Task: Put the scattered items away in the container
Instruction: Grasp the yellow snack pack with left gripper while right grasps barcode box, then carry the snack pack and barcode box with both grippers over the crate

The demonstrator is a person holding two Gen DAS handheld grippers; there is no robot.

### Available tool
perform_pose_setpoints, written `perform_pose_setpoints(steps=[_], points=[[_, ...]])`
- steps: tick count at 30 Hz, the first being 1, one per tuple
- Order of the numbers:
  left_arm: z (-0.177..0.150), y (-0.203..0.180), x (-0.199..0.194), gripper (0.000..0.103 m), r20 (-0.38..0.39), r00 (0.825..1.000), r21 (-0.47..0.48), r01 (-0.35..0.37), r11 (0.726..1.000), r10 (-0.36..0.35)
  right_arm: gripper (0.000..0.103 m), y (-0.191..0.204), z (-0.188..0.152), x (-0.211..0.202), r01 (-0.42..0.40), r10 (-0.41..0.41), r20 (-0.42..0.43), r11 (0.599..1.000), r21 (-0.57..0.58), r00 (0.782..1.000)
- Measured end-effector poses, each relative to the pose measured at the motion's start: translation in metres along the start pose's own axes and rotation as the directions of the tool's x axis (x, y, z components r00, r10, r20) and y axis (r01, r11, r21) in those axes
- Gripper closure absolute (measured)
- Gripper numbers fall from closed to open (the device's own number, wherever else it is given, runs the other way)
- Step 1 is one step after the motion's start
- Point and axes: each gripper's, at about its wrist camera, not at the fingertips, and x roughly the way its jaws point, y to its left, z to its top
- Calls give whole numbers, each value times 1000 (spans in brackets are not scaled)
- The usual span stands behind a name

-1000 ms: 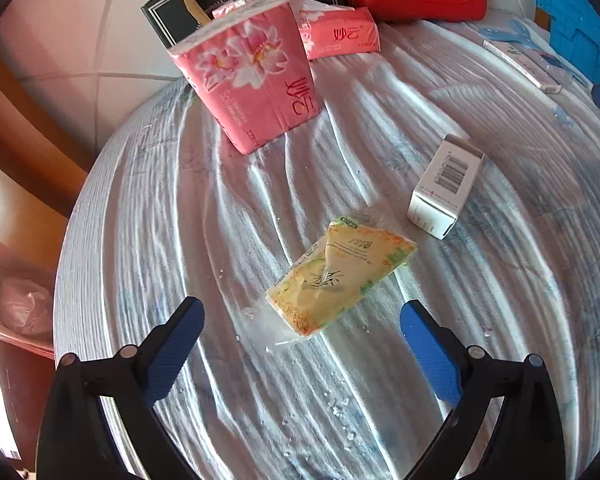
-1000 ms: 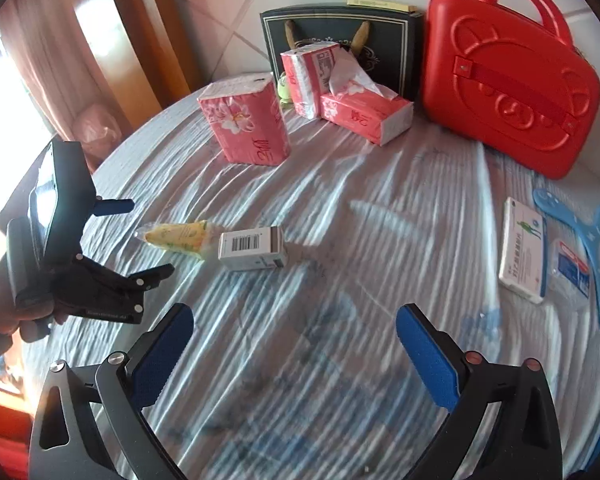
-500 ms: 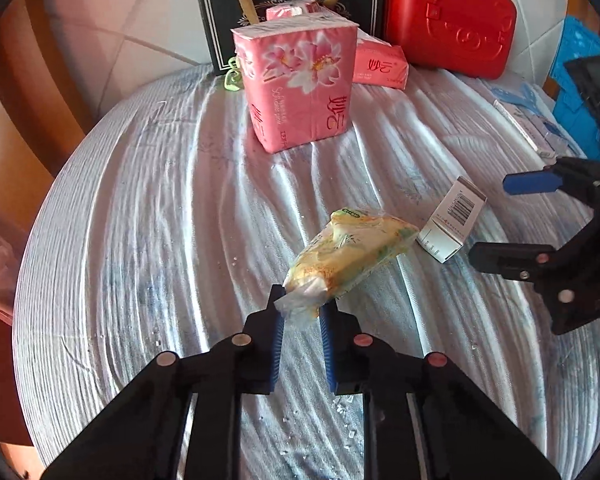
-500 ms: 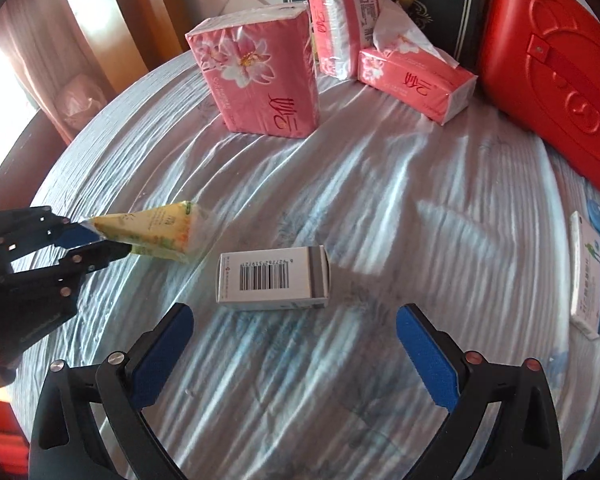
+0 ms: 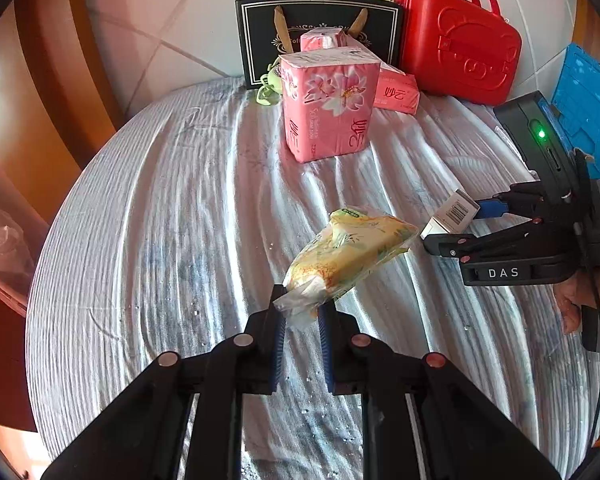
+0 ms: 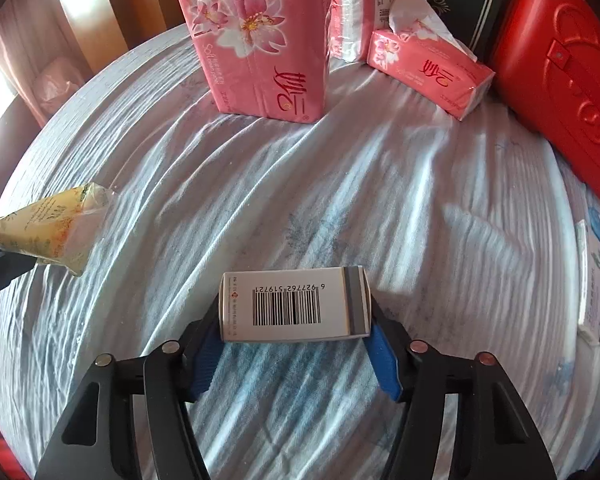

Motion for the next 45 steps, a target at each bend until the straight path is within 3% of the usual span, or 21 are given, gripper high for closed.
perform_pose_setpoints(steps=[12, 22, 32, 45], points=[[11, -21, -36, 88, 54, 998, -14, -11, 1000, 12, 41, -7, -15, -43, -29, 29, 50, 1000, 3, 998], [30, -68, -91, 88, 125, 992, 1, -22, 1000, 22, 41, -28, -40, -119, -69, 69, 126, 998, -3, 990], [66, -133, -168, 88, 229, 973, 43, -40, 998, 29, 41, -73, -72, -231, -109, 107, 228, 994, -2, 968], [110, -257, -242, 88, 293, 955, 168, 4, 986, -54, 41, -164, -135, -360, -116, 90, 348, 992, 54, 933]])
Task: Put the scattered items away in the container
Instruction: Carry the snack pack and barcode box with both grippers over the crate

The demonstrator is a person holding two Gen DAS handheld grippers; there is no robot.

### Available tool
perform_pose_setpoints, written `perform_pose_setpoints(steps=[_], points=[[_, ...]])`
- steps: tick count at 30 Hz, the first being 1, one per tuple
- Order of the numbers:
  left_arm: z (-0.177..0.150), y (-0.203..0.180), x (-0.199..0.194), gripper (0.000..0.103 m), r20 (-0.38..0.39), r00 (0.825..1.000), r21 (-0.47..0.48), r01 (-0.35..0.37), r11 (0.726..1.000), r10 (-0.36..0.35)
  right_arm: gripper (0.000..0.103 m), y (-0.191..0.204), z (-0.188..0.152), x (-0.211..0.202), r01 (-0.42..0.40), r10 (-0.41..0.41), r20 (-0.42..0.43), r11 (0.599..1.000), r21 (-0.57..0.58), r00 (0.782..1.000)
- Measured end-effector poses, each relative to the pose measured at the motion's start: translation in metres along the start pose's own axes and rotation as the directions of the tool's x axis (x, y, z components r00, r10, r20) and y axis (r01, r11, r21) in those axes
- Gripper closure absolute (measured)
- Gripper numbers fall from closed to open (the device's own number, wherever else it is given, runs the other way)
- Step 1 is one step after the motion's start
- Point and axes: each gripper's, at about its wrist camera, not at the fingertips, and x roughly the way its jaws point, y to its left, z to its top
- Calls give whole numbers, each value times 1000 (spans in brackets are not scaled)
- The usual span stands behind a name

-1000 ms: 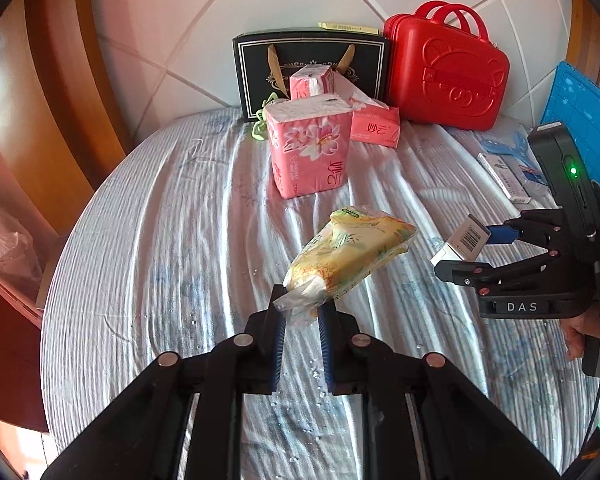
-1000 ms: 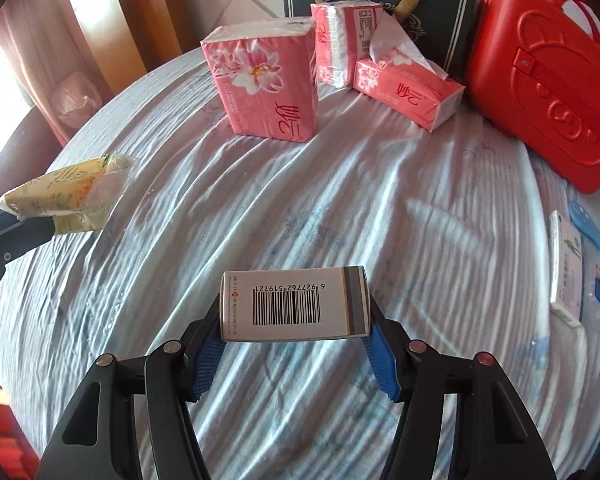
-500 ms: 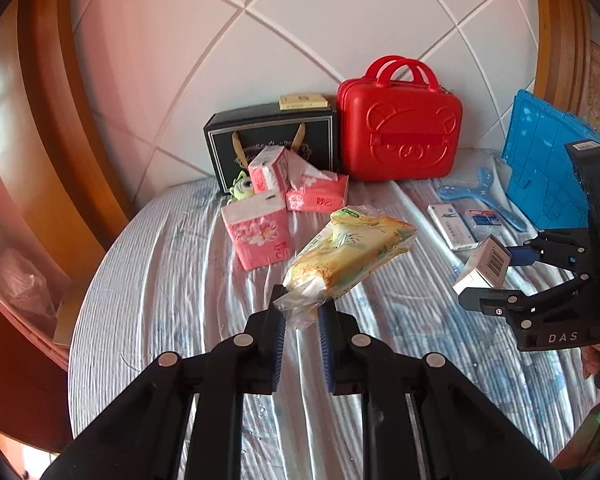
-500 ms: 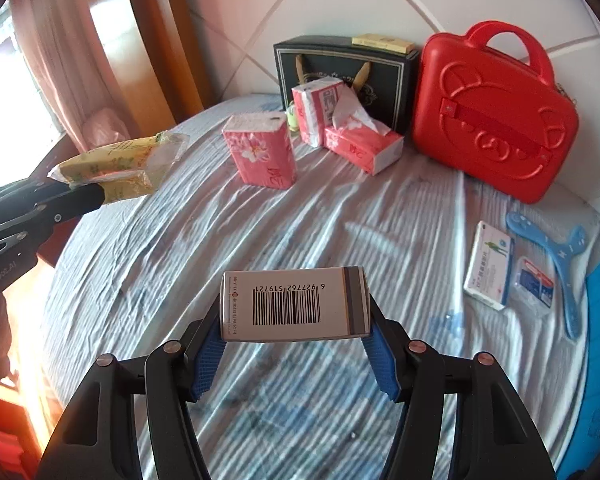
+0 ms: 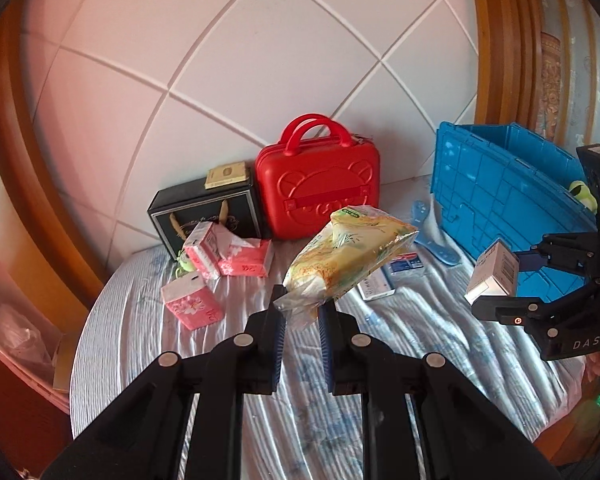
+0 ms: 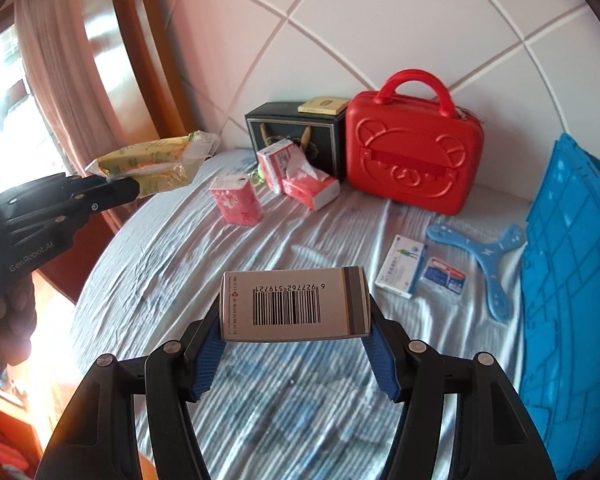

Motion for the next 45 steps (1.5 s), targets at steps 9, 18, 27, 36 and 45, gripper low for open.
perform_pose_setpoints(steps=[9, 18, 27, 36, 45], points=[[52, -78, -12, 88, 58, 996, 75, 59, 995, -63, 41, -63, -10, -97, 52, -54, 77, 998, 30, 996], [102, -161, -9, 88, 95, 986, 177, 117, 977, -136, 41, -127, -26, -173, 110, -124, 140, 988, 105, 982], [157, -252, -2, 88, 127, 968, 233, 184, 955, -218, 41, -201, -42, -236, 179, -213, 191, 967, 182, 958], [192, -322, 6, 88, 127, 954, 288, 227, 930, -272, 41, -271, -66, -278, 238, -293, 191, 934, 267, 937], [210, -373, 20, 88, 107, 948, 329, 252, 910, -301, 41, -325, -90, -301, 287, -352, 156, 899, 331, 923]])
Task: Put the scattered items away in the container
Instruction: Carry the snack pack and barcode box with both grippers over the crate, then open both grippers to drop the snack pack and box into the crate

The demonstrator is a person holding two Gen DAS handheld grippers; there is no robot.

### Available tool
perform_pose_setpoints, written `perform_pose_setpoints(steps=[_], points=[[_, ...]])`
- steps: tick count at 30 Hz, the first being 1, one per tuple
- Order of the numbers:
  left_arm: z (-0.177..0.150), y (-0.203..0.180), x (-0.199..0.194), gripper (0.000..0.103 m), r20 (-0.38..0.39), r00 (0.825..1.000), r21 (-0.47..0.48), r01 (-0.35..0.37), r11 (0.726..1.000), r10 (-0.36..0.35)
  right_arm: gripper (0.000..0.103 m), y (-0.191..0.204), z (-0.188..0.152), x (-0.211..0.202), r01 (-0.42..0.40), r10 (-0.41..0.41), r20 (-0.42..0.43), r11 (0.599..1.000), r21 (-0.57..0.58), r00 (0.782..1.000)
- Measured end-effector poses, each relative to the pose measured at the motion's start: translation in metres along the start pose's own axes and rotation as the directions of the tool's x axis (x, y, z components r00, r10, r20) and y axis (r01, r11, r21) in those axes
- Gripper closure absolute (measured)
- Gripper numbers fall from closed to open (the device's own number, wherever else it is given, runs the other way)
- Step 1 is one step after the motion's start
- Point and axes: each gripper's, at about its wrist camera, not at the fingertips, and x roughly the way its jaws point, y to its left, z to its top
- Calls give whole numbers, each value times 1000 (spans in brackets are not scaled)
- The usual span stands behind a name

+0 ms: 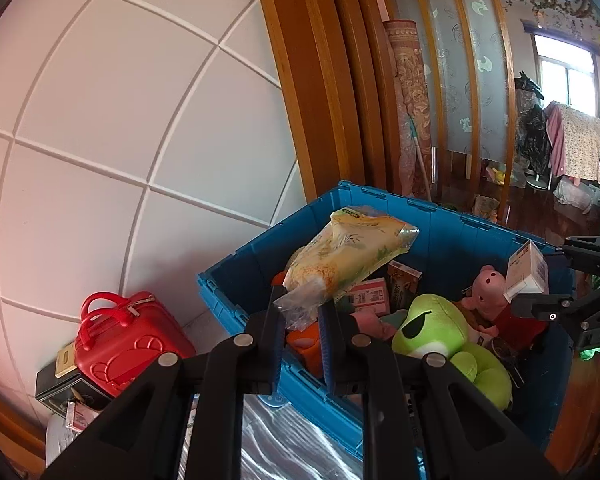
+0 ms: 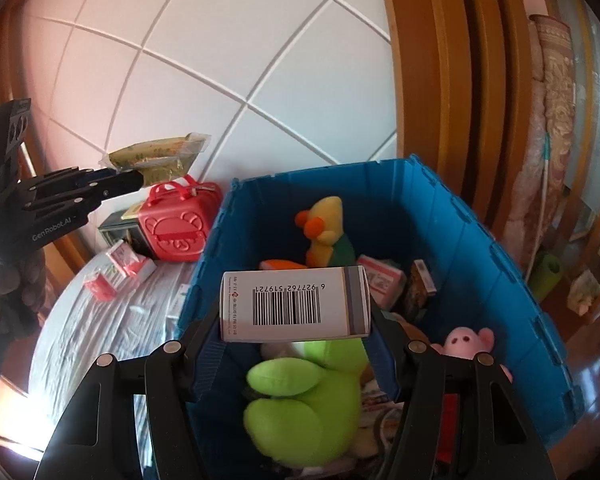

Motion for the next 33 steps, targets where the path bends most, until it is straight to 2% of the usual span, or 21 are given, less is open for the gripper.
perform_pose_setpoints(steps=[11, 22, 25, 26, 27, 28, 29, 31, 33], points=[[31, -36, 38, 88, -20, 999, 57, 34, 998, -33, 41, -54, -8, 7, 45, -43, -30, 997, 67, 999], [59, -54, 59, 88, 1, 998, 91, 62, 994, -63, 41, -76, -9, 10, 54, -51, -35, 994, 96, 998], [64, -54, 59, 87, 16, 998, 72, 65, 995, -67, 40, -79, -8, 10, 58, -55, -33, 993, 98, 998], [65, -51, 60, 84, 15, 997, 46, 71, 996, -72, 39, -80, -8, 9, 59, -57, -30, 993, 98, 998], [66, -48, 64, 58, -9, 996, 18, 84, 996, -84, 37, -81, -8, 9, 62, -60, -27, 993, 98, 998], [66, -46, 67, 14, -29, 996, -1, 89, 996, -89, 23, -81, -7, 9, 66, -64, -25, 993, 99, 998], [65, -44, 67, 0, -28, 995, -18, 90, 996, -91, 0, -82, -7, 8, 72, -70, -20, 992, 102, 997], [61, -39, 66, 0, -28, 993, -48, 112, 993, -114, 0, -84, -7, 6, 75, -75, -6, 991, 111, 997], [54, -36, 66, 0, -36, 994, -56, 100, 993, -102, 0, -83, -7, 7, 67, -67, -11, 992, 108, 998]])
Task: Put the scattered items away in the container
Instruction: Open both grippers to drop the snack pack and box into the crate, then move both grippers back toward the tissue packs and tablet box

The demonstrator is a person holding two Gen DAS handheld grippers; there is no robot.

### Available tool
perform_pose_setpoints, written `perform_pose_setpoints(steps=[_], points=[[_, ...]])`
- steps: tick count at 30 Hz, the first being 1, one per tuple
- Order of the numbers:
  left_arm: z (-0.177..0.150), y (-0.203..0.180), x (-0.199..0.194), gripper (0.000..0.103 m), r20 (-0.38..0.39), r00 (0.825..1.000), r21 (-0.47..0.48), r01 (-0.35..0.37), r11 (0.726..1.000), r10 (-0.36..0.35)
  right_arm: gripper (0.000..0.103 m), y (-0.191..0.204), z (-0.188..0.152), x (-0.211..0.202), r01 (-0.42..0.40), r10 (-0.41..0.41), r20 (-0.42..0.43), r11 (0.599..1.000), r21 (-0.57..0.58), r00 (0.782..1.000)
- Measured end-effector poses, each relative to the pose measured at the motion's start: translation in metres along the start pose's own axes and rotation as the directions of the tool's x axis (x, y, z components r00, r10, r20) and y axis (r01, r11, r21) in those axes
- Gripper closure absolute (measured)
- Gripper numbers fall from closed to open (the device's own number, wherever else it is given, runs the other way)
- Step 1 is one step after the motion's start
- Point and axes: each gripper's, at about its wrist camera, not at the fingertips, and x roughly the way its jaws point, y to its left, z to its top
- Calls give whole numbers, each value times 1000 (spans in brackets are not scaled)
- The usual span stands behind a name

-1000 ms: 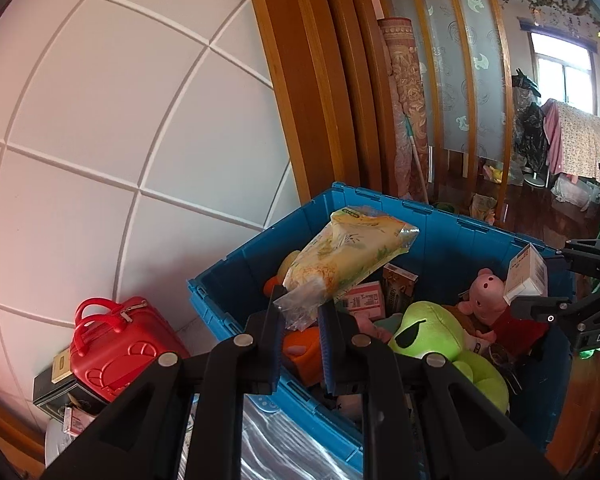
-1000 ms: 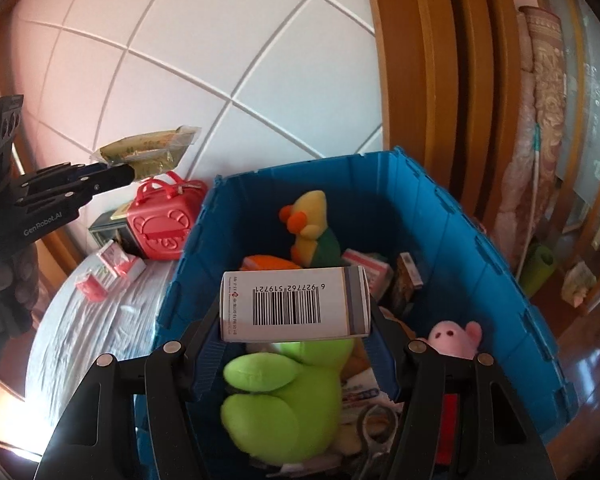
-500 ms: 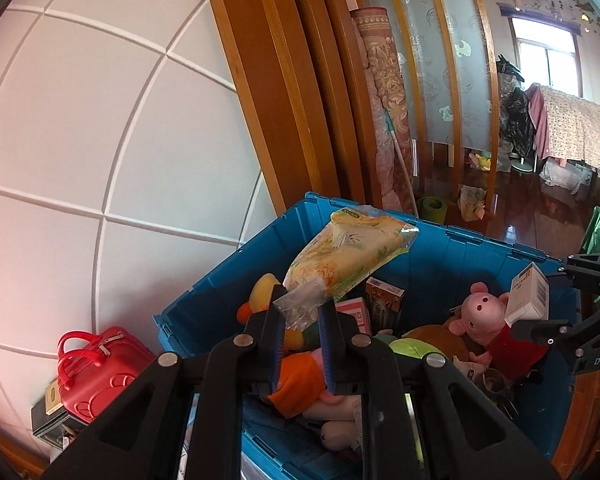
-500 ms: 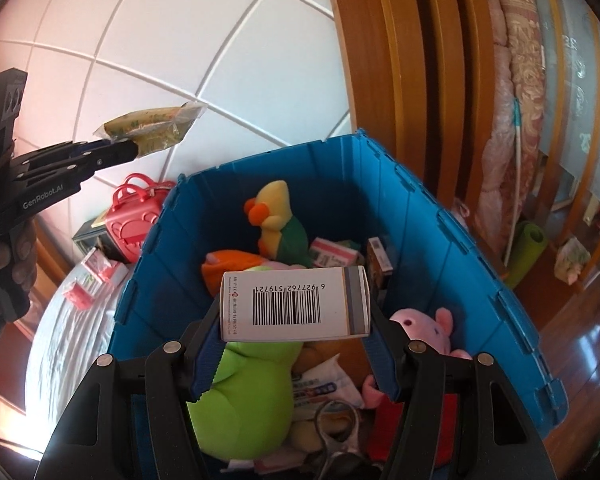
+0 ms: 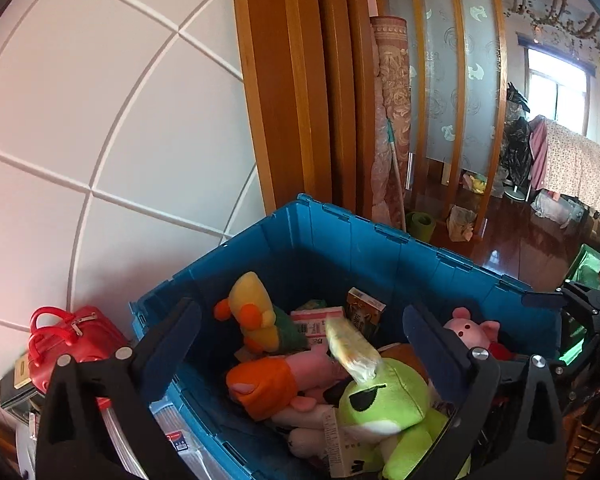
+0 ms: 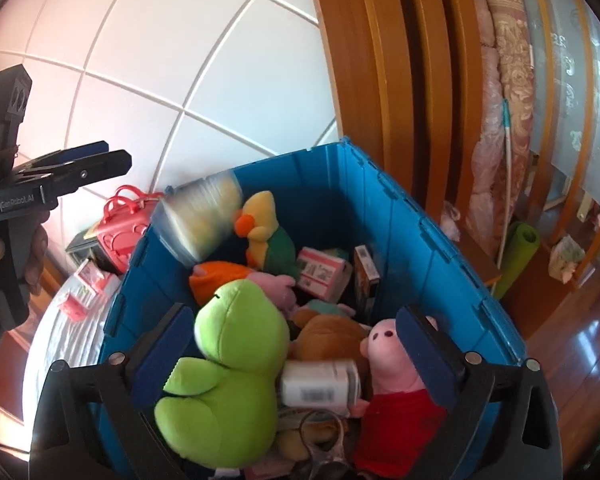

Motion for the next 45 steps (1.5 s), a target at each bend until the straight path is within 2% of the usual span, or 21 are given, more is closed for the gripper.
perform_pose_setpoints(steps=[3, 9, 17, 23, 29, 34, 39, 45], points=[[-14, 6, -1, 0, -24, 999, 3, -31, 1000, 31, 0, 4, 0, -1, -14, 14, 1, 1000, 0, 1000], [-48, 32, -15, 0, -50, 997, -48, -69, 996, 67, 0, 29, 2, -1, -43, 43, -2, 999, -30, 999], [-101, 86, -49, 0, -77, 989, -115, -134, 984, 126, 0, 93, 3, 3, -92, 91, -8, 990, -105, 996], [-146, 140, -80, 0, -108, 976, -177, -207, 962, 190, 0, 151, 1, 12, -140, 139, -18, 978, -158, 990], [-202, 203, -112, 0, -165, 950, -231, -299, 926, 265, 0, 220, -5, 27, -186, 182, -39, 960, -208, 983], [-257, 259, -135, 0, -229, 917, -268, -381, 885, 325, 0, 279, -16, 45, -221, 210, -70, 944, -245, 975], [-311, 314, -151, 0, -297, 879, -282, -453, 846, 372, 0, 341, -34, 85, -249, 221, -129, 928, -276, 967], [-365, 377, -154, 0, -358, 845, -280, -502, 818, 396, 0, 401, -70, 163, -246, 187, -219, 926, -285, 958]])
